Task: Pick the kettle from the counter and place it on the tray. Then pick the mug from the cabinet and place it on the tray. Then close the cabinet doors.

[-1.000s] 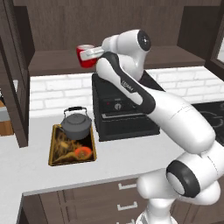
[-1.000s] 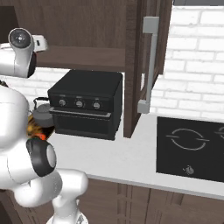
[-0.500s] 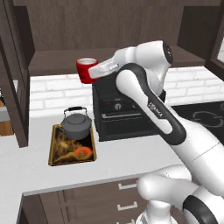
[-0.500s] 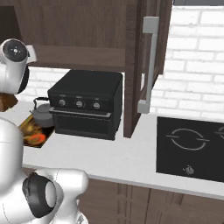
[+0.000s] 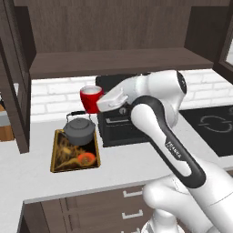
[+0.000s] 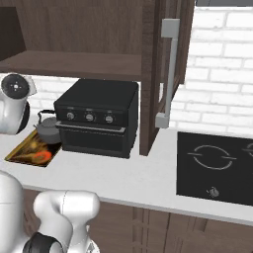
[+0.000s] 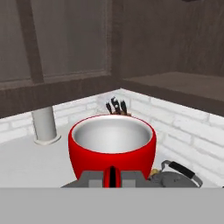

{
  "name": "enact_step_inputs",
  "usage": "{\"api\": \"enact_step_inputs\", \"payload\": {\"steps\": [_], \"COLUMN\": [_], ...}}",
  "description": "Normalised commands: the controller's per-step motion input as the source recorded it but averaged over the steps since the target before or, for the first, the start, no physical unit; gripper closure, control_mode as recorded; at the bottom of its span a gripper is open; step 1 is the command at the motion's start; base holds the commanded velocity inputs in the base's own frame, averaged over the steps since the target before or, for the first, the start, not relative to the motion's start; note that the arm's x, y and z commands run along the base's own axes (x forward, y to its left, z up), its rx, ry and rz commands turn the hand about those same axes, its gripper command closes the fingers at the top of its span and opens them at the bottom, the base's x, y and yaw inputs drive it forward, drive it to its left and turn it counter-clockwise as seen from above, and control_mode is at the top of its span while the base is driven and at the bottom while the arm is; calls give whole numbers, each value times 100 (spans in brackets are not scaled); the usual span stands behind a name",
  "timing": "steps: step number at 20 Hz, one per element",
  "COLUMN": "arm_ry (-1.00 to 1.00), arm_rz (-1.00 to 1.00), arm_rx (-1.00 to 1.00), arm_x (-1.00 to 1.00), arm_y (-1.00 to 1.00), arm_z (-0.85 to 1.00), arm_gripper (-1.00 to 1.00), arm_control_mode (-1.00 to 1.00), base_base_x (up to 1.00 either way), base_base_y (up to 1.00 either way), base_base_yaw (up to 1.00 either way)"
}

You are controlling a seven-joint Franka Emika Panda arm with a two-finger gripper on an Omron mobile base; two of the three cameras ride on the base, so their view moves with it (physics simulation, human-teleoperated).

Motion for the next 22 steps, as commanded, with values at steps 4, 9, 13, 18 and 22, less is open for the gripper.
{"api": "enact_step_inputs", "payload": {"steps": [4, 9, 13, 18, 22], "arm_ry": [0, 0, 2, 4, 3], "arm_rz": [7, 7, 8, 8, 7], "arm_rx": [-8, -6, -1, 0, 0], "arm_x": [-29, -17, 0, 0, 0], "arm_y": [0, 0, 0, 0, 8], "arm_z": [-70, -74, -69, -65, -62], "arm_gripper": [100, 100, 100, 100, 100], "arm_control_mode": [-100, -100, -100, -100, -100], "base_base_x": [0, 0, 0, 0, 0], "base_base_y": [0, 0, 0, 0, 0], "base_base_yaw": [0, 0, 0, 0, 0]}}
